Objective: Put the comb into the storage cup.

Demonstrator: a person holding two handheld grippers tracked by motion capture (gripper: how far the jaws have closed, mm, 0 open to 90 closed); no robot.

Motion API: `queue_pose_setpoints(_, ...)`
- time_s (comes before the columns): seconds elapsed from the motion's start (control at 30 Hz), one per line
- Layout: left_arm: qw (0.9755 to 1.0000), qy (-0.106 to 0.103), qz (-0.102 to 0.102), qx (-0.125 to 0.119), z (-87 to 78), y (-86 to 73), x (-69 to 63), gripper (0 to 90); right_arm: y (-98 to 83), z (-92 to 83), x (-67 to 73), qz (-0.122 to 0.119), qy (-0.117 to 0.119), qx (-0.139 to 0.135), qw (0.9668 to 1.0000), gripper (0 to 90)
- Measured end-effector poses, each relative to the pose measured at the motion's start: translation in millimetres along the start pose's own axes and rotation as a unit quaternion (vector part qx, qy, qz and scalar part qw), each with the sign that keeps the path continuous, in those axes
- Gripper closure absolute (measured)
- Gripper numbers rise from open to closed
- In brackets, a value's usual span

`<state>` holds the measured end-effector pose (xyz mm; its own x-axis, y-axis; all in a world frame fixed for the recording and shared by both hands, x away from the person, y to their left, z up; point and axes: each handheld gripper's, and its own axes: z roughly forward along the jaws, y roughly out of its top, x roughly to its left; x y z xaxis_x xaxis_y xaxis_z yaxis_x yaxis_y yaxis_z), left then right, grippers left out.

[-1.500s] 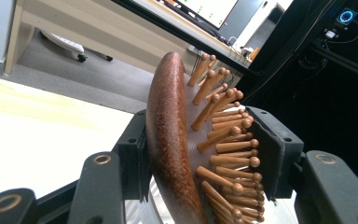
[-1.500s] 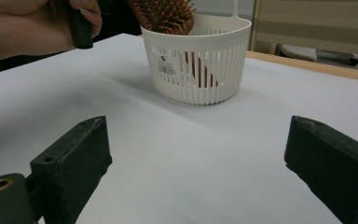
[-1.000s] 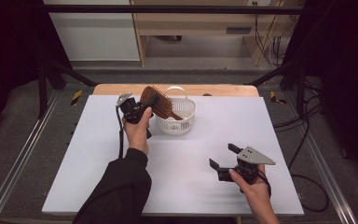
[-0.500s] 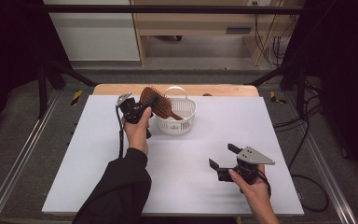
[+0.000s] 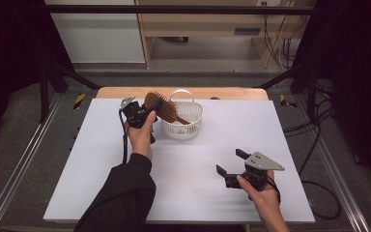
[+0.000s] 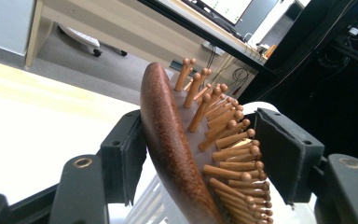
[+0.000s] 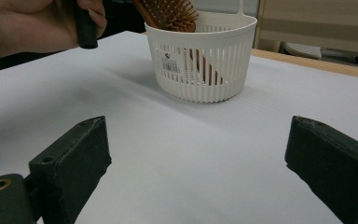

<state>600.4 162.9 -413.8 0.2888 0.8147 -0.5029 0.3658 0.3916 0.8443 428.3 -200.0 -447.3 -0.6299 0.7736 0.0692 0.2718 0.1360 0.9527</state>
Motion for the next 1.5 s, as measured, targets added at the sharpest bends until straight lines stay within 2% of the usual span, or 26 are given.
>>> queue_pose_setpoints(0.67,0.9999,-0.012,-0.002,0.004,1.4,-2.0,-1.2,26.5,-0.1,0.4,0.4,-0.001,0.002,0.001,1.0000,6.6)
queue_pose_setpoints(0.83,0.9999,-0.014,-0.003,0.005,1.8,-2.6,-2.8,23.1,-0.1,0.3,0.4,0.000,0.001,0.001,1.0000,6.6)
queue_pose_setpoints(0.9,1.0000,-0.008,0.001,0.005,1.5,-2.4,-3.5,21.5,-0.1,0.3,0.4,0.000,0.002,0.001,1.0000,6.6)
queue_pose_setpoints(1.03,1.0000,-0.001,-0.001,0.008,1.7,-2.7,-4.0,12.2,-0.1,0.3,0.5,0.000,0.002,0.001,1.0000,6.6)
queue_pose_setpoints(1.23,1.0000,0.001,0.001,0.008,1.4,-2.6,-4.6,9.2,-0.1,0.4,0.5,-0.001,0.002,0.002,1.0000,6.6)
queue_pose_setpoints(1.5,0.9999,-0.009,0.003,0.010,1.7,-3.8,-7.8,6.2,-0.2,0.7,0.8,-0.001,0.003,0.002,1.0000,6.6)
